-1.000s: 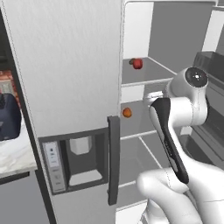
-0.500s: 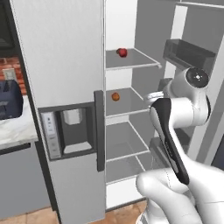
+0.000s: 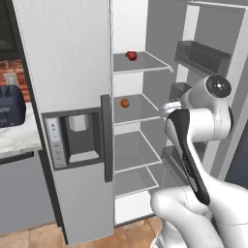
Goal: Place the bell pepper in the correct fridge rack based on whether it is a fruit or vegetable. Finally, close the fridge door.
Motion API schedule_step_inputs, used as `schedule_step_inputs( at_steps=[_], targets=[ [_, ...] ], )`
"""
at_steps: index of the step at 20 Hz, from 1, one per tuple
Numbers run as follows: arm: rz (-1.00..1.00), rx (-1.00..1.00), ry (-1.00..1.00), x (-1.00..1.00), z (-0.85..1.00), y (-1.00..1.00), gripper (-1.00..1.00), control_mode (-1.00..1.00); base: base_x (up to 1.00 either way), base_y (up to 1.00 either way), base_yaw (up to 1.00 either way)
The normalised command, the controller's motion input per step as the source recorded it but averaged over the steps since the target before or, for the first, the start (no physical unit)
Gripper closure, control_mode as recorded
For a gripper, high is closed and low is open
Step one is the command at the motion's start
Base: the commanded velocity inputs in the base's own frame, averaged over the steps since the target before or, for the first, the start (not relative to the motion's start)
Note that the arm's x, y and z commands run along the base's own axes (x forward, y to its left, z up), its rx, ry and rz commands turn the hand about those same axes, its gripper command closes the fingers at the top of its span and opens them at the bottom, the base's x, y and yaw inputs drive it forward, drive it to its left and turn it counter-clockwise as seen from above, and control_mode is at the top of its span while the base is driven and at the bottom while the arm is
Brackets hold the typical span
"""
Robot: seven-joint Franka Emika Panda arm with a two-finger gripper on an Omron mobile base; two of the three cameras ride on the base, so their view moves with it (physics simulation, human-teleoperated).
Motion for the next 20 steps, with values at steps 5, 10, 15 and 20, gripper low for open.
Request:
schedule_step_inputs(
  at_steps=[5,10,15,20],
  targets=[
    [0.0,0.0,0.0,0.0,0.0,0.0,-1.0,1.0,-0.36,-0.11,0.0],
    [0.0,0.0,0.0,0.0,0.0,0.0,-1.0,1.0,-0.67,0.0,0.0],
    [0.0,0.0,0.0,0.0,0.0,0.0,-1.0,1.0,-0.58,-0.01,0.0],
    [0.0,0.0,0.0,0.0,0.0,0.0,-1.0,1.0,-0.07,-0.13,0.0]
  ],
)
